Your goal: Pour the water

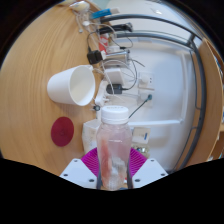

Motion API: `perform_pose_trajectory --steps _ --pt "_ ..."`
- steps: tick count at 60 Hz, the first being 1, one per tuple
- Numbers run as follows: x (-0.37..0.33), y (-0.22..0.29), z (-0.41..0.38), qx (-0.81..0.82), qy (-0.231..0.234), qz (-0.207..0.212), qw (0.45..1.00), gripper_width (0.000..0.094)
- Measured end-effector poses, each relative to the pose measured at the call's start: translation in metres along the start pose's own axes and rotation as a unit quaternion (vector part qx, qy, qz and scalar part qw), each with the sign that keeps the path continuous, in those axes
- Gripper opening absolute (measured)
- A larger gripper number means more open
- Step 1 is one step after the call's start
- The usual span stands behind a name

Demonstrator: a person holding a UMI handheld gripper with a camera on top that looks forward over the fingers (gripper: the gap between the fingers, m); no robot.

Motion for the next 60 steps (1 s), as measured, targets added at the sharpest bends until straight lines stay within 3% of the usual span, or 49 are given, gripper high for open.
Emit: perform_pose_trajectory --steps 23,34,42,48,60 --pt "0.025 0.047 0.021 -0.282 -0.069 0.027 0.957 0.0352" --pt "0.023 0.049 0.017 -0.265 -0.053 0.027 0.962 0.0352" --pt "0.010 0.047 0.019 -0.141 -0.040 0.027 0.989 0.0352" --pt "-0.002 0.034 0.013 0.060 0.016 0.011 0.998 0.0353" --pt "-0.021 0.034 -0.010 0.423 0.121 0.026 0.898 0.0362"
Point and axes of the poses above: the point between the fingertips, and its own axes, seen from behind it with the camera up: z to the right, y up, x forward, the way the camera looks, the point moved 3 cm from there along -x, backward, against the way the camera looks, and after that the axes turned 7 degrees about -y, right-handed, at the moved point
